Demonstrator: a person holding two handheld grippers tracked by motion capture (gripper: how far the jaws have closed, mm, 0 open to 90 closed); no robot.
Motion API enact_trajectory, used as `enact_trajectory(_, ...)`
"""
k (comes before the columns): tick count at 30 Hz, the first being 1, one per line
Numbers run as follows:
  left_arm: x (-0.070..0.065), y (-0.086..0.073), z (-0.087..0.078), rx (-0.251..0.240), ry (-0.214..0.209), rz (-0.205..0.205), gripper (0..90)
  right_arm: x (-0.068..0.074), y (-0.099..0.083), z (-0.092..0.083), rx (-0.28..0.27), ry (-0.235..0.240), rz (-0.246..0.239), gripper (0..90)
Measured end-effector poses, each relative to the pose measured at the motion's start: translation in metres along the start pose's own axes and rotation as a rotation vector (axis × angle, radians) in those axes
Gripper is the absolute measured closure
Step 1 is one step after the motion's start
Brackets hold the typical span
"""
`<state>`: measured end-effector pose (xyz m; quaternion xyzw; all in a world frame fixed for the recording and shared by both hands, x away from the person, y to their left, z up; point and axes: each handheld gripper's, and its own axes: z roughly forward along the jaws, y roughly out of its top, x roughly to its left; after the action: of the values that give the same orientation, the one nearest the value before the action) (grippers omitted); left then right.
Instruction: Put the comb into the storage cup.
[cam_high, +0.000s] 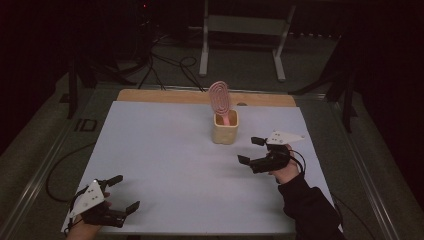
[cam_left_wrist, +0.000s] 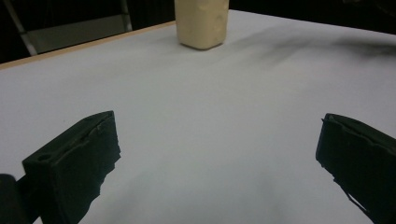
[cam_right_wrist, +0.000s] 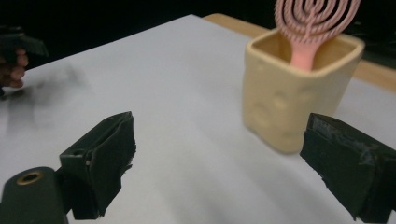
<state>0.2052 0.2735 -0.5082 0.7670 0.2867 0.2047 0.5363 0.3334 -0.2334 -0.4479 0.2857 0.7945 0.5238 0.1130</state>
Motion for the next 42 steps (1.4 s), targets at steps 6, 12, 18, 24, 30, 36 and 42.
enact_trajectory(6,0.0,0.0,0.0,-0.001,0.0,-0.002,0.0,0.003,-0.018,-0.001,0.039,-0.011,0.006,9.4)
enact_trajectory(12,0.0,0.0,0.0,-0.003,0.0,-0.002,0.0,0.008,-0.033,-0.007,0.05,-0.027,0.01,9.4)
enact_trajectory(18,0.0,0.0,-0.001,-0.002,0.001,-0.001,0.0,0.011,-0.05,-0.015,0.056,-0.044,0.033,9.4)
enact_trajectory(24,0.0,0.0,-0.001,-0.005,0.001,-0.002,0.0,0.012,-0.067,-0.024,0.091,-0.083,0.035,9.4)
enact_trajectory(30,0.0,0.0,0.0,-0.004,-0.001,-0.004,0.0,0.011,-0.079,-0.034,0.116,-0.133,0.036,9.4)
enact_trajectory(36,0.0,0.0,0.0,-0.003,-0.002,-0.004,0.0,0.01,-0.088,-0.043,0.136,-0.171,0.048,9.4)
enact_trajectory(42,0.0,0.0,0.0,-0.003,-0.001,-0.003,0.0,0.011,-0.096,-0.052,0.123,-0.211,0.065,9.4)
